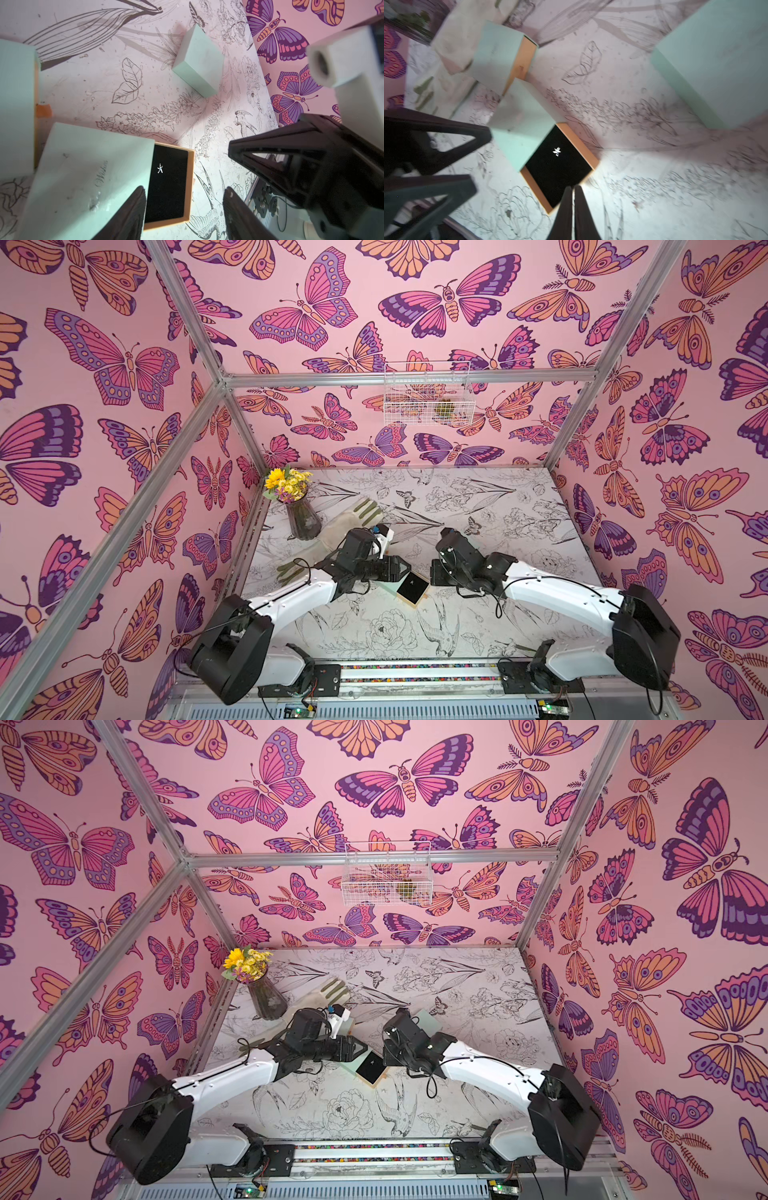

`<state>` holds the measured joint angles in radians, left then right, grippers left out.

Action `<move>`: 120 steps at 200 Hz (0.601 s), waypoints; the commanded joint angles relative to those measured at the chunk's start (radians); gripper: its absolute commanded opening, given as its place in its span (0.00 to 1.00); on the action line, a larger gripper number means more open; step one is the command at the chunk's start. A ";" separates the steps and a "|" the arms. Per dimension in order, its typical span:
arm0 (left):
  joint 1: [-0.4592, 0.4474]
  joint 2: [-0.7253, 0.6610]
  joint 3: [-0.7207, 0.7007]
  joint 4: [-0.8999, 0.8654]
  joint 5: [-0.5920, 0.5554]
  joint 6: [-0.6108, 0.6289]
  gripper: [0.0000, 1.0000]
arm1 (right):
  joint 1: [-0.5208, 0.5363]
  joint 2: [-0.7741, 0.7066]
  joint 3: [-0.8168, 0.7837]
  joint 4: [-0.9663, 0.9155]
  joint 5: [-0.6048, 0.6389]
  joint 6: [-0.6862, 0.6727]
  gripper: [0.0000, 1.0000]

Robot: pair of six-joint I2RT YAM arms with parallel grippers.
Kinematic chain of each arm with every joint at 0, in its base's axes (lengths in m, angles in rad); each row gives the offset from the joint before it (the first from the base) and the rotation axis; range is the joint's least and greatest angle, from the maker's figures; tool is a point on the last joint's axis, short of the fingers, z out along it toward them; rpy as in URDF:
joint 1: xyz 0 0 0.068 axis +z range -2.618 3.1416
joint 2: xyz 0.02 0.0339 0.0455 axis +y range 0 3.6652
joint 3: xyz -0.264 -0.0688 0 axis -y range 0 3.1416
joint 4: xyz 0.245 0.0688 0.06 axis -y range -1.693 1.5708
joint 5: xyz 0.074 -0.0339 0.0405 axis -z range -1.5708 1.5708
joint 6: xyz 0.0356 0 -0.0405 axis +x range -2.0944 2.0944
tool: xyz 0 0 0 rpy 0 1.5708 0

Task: Place the earrings into the drawer-style jewelry box
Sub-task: Pick up the earring from the center of the board.

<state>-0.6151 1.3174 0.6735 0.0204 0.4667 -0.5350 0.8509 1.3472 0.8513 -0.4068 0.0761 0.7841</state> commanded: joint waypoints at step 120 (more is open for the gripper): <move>-0.363 -0.001 -0.106 -0.011 -0.189 -0.138 0.63 | 0.017 -0.055 -0.119 -0.229 -0.193 0.028 0.15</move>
<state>-0.9627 1.3128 0.5968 -0.0280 0.3042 -0.6373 0.8520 1.2728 0.7300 -0.6289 -0.0917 0.8047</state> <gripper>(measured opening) 0.626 0.147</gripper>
